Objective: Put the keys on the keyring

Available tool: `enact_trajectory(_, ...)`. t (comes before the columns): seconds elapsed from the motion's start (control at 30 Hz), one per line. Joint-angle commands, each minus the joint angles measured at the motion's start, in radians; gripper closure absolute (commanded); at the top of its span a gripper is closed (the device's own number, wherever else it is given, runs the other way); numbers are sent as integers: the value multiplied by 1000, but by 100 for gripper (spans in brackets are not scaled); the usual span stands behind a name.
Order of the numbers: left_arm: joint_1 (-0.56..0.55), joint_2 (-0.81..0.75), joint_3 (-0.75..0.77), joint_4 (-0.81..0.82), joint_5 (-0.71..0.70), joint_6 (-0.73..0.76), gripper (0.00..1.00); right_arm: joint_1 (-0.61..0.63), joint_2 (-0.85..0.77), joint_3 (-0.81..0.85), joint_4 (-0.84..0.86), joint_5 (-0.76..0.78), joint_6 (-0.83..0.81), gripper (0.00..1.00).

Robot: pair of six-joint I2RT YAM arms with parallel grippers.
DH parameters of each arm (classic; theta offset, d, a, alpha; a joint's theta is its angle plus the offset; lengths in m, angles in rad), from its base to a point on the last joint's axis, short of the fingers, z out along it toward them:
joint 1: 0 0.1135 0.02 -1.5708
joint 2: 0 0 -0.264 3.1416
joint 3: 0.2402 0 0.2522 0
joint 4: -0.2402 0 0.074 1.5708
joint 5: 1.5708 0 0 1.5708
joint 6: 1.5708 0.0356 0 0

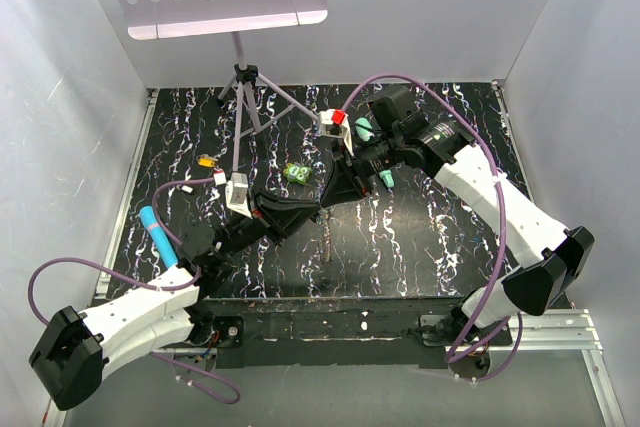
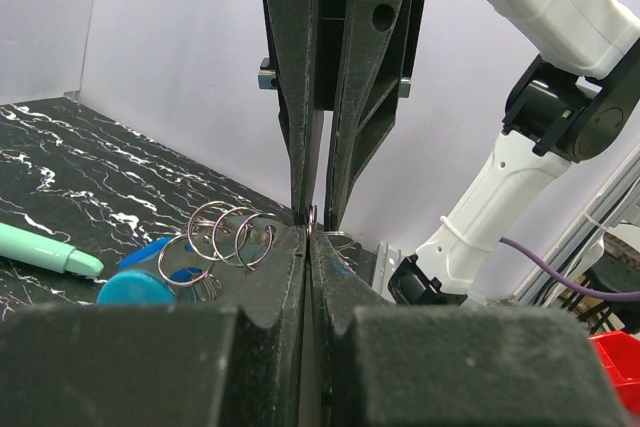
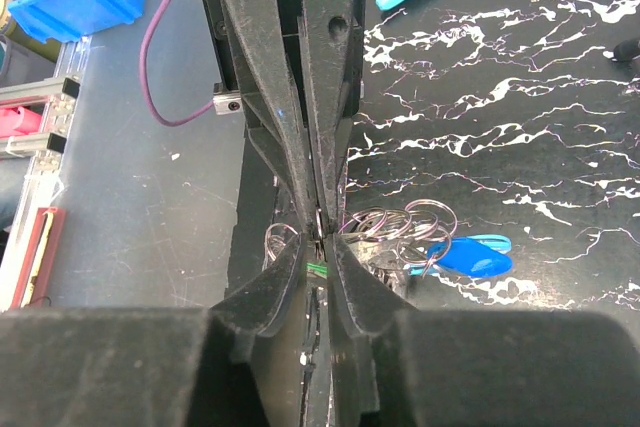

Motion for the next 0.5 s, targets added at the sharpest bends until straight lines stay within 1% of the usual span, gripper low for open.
enact_trajectory(0.0,-10,-12,41,55,-31,10,100,6,2,28,26,2,7,81)
enact_trajectory(0.3,-16,-13,37,58,-45,13,100,15,11,25,28,11,20,84)
enact_trajectory(0.37,-14,-16,35,58,-48,16,100,17,11,25,29,13,21,90)
enact_trajectory(0.4,-16,-16,35,56,-51,16,100,17,12,23,28,13,20,98)
enact_trajectory(0.47,-14,-19,34,56,-53,16,100,15,12,28,25,8,17,99)
